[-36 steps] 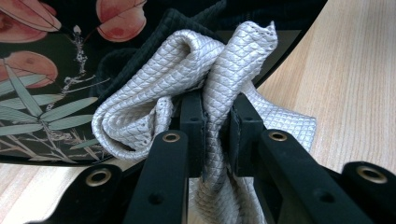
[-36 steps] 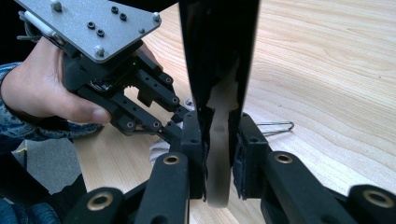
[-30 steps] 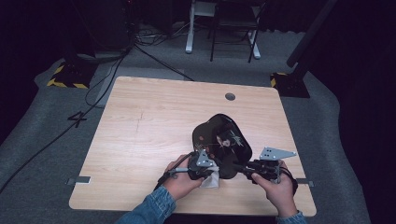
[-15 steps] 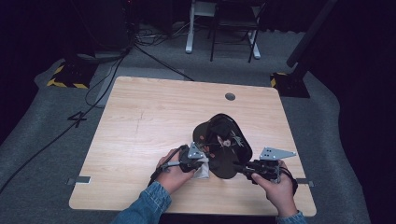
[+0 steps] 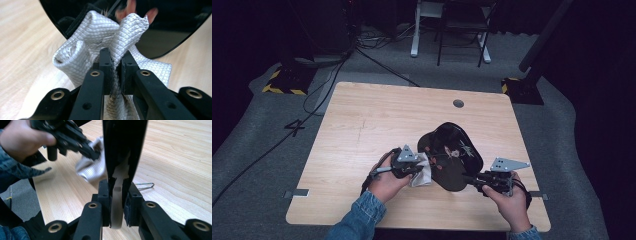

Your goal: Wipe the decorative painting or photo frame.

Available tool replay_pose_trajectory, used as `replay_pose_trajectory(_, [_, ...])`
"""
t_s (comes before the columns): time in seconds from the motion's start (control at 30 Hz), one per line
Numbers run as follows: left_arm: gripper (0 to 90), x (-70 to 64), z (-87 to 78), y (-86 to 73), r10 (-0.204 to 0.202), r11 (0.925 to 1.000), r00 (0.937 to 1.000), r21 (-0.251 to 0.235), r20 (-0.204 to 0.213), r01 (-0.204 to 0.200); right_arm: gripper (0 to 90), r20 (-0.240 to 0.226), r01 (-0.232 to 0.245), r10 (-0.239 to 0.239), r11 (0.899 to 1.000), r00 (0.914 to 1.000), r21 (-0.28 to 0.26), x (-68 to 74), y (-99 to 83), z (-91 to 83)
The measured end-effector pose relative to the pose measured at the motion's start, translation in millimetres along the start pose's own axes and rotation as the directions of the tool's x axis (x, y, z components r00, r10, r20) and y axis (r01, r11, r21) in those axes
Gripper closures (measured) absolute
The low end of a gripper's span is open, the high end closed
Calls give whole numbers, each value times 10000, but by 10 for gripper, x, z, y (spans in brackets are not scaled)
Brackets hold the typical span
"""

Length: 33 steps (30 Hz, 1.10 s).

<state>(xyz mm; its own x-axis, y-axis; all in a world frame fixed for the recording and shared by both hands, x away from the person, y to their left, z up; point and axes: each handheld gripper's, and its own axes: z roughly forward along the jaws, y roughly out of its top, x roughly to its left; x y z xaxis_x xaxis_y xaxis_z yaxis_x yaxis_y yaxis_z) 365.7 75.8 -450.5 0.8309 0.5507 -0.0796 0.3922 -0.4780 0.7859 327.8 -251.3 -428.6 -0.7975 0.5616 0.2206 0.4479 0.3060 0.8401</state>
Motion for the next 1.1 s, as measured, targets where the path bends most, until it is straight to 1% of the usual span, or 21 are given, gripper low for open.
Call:
replay_pose_trajectory(0.03, [823, -2, -107, 34, -16, 9997, 10000, -260, 80, 18, 786, -12, 19, -19, 10000, 10000, 16, -3, 2, 0])
replay_pose_trajectory(0.07, [824, -2, -107, 34, -16, 9997, 10000, -260, 80, 18, 786, -12, 19, -19, 10000, 10000, 16, -3, 2, 0])
replay_pose_trajectory(0.17, [824, -14, -266, 90, 41, 9976, 9999, -696, 135, -31, 785, -34, 55, -55, 10000, 10000, 57, -4, 9, 0])
replay_pose_trajectory(0.23, [824, -32, -346, 123, 46, 9959, 9999, -901, 154, -32, 785, -50, 68, -68, 9999, 10000, 80, -1, 14, 0])
replay_pose_trajectory(0.33, [823, -54, -452, 186, 161, 9924, 9997, -1224, 196, -136, 785, -120, 67, -66, 9999, 9999, 98, 3, 11, -4])
replay_pose_trajectory(0.37, [823, -62, -477, 205, 202, 9909, 9995, -1335, 229, -170, 786, -140, 73, -72, 9999, 9999, 101, 7, 10, -7])
replay_pose_trajectory(0.4, [824, -62, -477, 205, 202, 9909, 9995, -1335, 229, -170, 786, -140, 73, -72, 9999, 9999, 101, 7, 10, -7])
replay_pose_trajectory(0.5, [824, -93, -560, 272, 263, 9857, 9992, -1671, 313, -207, 786, -160, 116, -115, 9999, 9998, 121, 19, 4, -16])
replay_pose_trajectory(0.57, [823, -106, -596, 313, 381, 9837, 9986, -1773, 371, -309, 786, -171, 118, -116, 9999, 9998, 125, 26, -2, -22])
replay_pose_trajectory(0.67, [823, -131, -666, 399, 513, 9772, 9975, -2086, 483, -401, 786, -132, 126, -125, 9999, 9998, 106, 37, -11, -25])
replay_pose_trajectory(0.7, [823, -141, -691, 424, 498, 9748, 9974, -2201, 530, -369, 786, -130, 134, -132, 9999, 9998, 107, 42, -13, -26])
replay_pose_trajectory(0.73, [823, -150, -729, 462, 556, 9707, 9968, -2370, 580, -403, 786, -121, 142, -141, 9998, 9998, 105, 44, -15, -26])
replay_pose_trajectory(0.77, [823, -154, -751, 485, 588, 9684, 9964, -2458, 615, -420, 786, -130, 118, -117, 9999, 9998, 88, 45, -19, -27])
replay_pose_trajectory(0.83, [823, -159, -784, 532, 624, 9652, 9960, -2577, 637, -440, 786, -131, 111, -110, 9999, 9999, 83, 45, -23, -28])
replay_pose_trajectory(0.9, [823, -155, -813, 592, 745, 9628, 9953, -2644, 612, -558, 786, -121, 109, -108, 9999, 9999, 75, 48, -22, -27])
replay_pose_trajectory(1.0, [823, -163, -849, 666, 731, 9594, 9953, -2772, 633, -529, 786, -94, 141, -140, 9999, 9999, 96, 57, -17, -23])
replay_pose_trajectory(1.03, [823, -163, -866, 701, 792, 9564, 9950, -2859, 605, -588, 786, -106, 146, -145, 9998, 9998, 102, 59, -15, -23])
replay_pose_trajectory(1.1, [823, -166, -881, 727, 795, 9552, 9949, -2900, 619, -582, 786, -131, 150, -148, 9998, 9998, 104, 61, -13, -23])
